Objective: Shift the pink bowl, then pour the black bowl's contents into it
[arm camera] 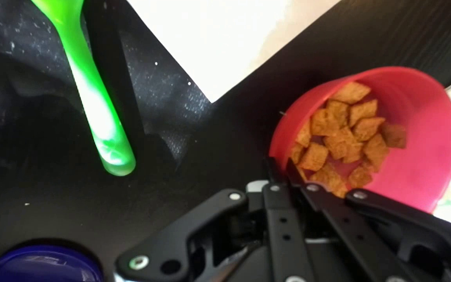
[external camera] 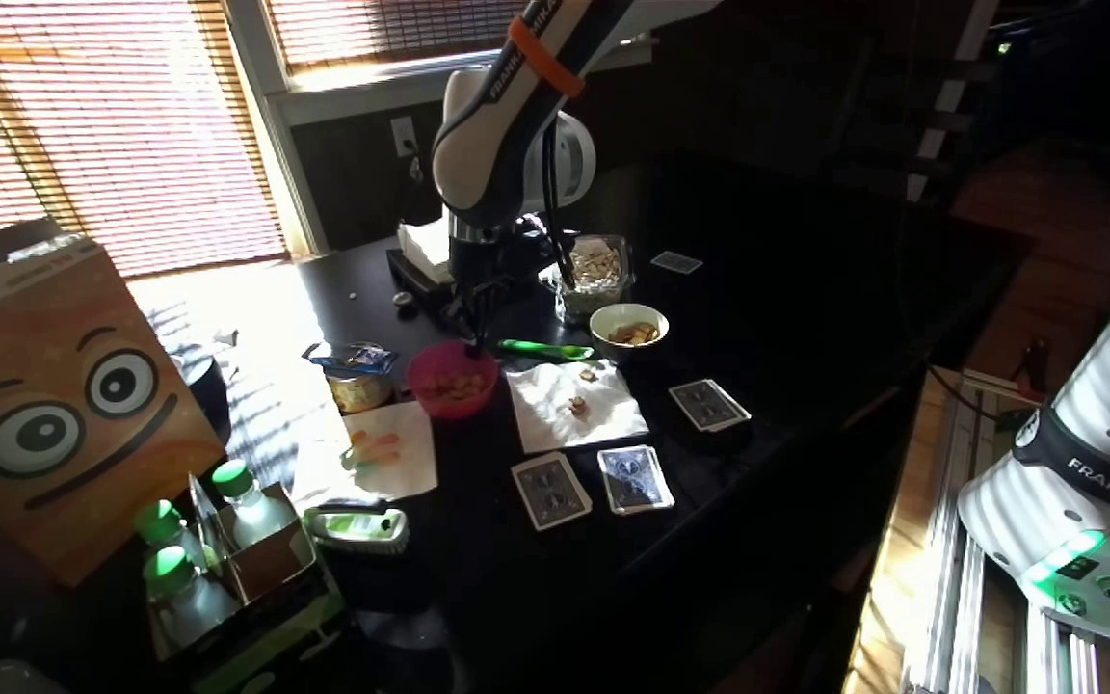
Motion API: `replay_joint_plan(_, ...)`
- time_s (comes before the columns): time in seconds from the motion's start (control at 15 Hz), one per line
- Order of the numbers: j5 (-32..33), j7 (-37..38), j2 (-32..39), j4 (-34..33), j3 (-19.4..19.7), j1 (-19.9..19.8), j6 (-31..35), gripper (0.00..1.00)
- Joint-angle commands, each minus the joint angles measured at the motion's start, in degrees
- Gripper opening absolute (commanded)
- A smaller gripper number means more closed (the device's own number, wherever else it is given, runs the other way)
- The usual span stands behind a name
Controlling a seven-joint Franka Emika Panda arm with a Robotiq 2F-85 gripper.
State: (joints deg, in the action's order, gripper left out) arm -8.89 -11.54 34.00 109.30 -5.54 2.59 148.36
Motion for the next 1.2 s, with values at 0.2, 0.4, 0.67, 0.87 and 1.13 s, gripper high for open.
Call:
replay_joint_plan(0.2,6.46,0.58,3.31,-4.91,0.57,0.51,-1.59,0.01)
replay_joint_plan(0.4,8.72,0.42,3.06,-5.01,1.19,0.36,-2.47,0.01)
replay_joint_plan(0.67,11.21,-0.22,2.95,-5.03,1.76,0.43,-5.19,0.01)
replay_joint_plan(0.87,12.11,-0.17,2.91,-4.87,1.74,0.5,-6.59,0.01)
replay_joint_plan(1.13,11.18,1.18,1.52,-4.07,1.62,0.2,-6.97,0.43)
